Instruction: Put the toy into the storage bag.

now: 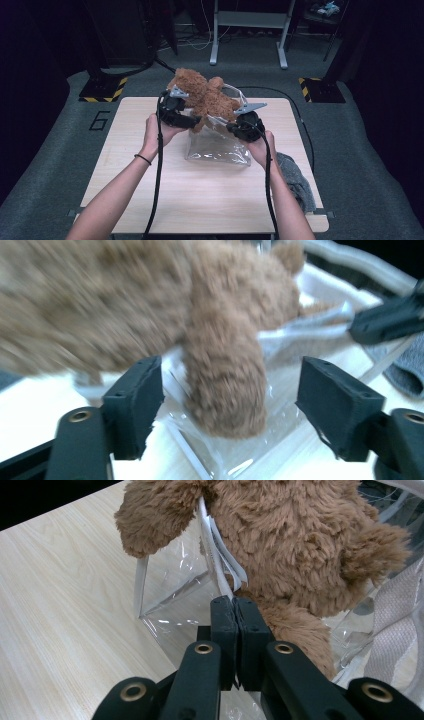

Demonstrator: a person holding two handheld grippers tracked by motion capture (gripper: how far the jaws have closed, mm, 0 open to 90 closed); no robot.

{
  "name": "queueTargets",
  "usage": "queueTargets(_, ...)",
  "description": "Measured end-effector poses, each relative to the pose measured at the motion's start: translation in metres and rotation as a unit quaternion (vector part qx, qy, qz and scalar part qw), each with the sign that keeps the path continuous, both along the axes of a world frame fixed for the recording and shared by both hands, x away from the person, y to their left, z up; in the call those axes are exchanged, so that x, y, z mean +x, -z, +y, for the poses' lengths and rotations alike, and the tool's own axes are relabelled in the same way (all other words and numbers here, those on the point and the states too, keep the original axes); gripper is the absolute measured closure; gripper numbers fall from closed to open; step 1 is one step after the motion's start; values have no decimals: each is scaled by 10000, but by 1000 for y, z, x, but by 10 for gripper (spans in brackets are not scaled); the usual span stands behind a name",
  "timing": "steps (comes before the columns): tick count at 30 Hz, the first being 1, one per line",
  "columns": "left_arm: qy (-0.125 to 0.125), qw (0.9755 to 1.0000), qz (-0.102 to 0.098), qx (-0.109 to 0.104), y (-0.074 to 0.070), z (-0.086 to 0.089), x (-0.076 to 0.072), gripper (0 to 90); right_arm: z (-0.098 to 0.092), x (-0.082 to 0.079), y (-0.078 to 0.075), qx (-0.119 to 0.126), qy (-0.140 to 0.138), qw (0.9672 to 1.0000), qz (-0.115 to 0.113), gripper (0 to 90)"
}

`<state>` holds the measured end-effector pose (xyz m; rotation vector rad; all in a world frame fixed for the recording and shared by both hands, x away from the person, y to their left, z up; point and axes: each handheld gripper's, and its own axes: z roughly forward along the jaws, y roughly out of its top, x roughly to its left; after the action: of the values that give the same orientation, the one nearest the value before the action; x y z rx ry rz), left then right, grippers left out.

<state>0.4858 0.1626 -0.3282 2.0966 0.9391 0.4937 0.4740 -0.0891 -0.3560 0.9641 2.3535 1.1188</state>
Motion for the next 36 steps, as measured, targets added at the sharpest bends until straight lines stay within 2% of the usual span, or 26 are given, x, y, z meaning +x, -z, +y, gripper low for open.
queueTargets(5, 48, 9999, 95, 84, 15, -9, -1, 310, -1, 0, 0, 23, 25, 10000, 8, 885)
queueTargets(8, -38, 9998, 137, 138, 21, -14, 0, 321, 0, -1, 0, 0, 10, 10000, -25, 885)
queueTargets(9, -90, 9997, 122, 215, 23, -16, 1, 349, 0, -1, 0, -5, 2, 10000, -22, 885)
queueTargets(11, -164, 9995, 108, 245, 28, -17, 3, 456, 0, -2, 0, 0, 26, 10000, 3, 885)
queueTargets(13, -201, 9995, 67, 240, 32, -16, 5, 625, 0, -2, 1, -26, -14, 10000, -30, 885)
queueTargets(16, -155, 9997, 60, 193, 32, -14, 7, 763, 1, -3, 1, -33, -11, 10000, -23, 885)
queueTargets(17, -59, 9999, 143, 24, 28, -10, 7, 782, 1, -3, 1, -45, -20, 10000, 3, 885)
queueTargets(19, 32, 9997, 186, -140, 21, -8, 8, 801, 0, -3, 1, -44, -33, 10000, -13, 886)
queueTargets(20, 53, 9993, 238, -292, 18, -6, 9, 807, 0, -3, 1, -32, -38, 10000, -2, 886)
queueTargets(23, 148, 9984, 299, -462, 10, -6, 11, 819, 1, -4, 2, -34, -44, 10000, -38, 886)
queueTargets(25, 183, 9983, 250, -493, 4, -8, 12, 824, 1, -5, 1, -34, -43, 10000, -24, 886)
queueTargets(28, 239, 9967, 312, -706, -4, -13, 16, 825, 1, -6, 2, -56, -71, 10000, -8, 886)
queueTargets(30, 212, 9944, 381, -957, -8, -16, 20, 825, 1, -7, 1, -96, -79, 9999, 26, 886)
queueTargets(33, 183, 9914, 507, -1190, -11, -21, 29, 825, 3, -7, 2, -126, -127, 9998, 12, 886)
queueTargets(35, 152, 9881, 609, -1405, -11, -26, 35, 825, 5, -8, 3, -145, -144, 9998, 26, 886)
queueTargets(36, 151, 9873, 652, -1442, -11, -29, 39, 825, 6, -7, 3, -154, -194, 9997, -10, 886)
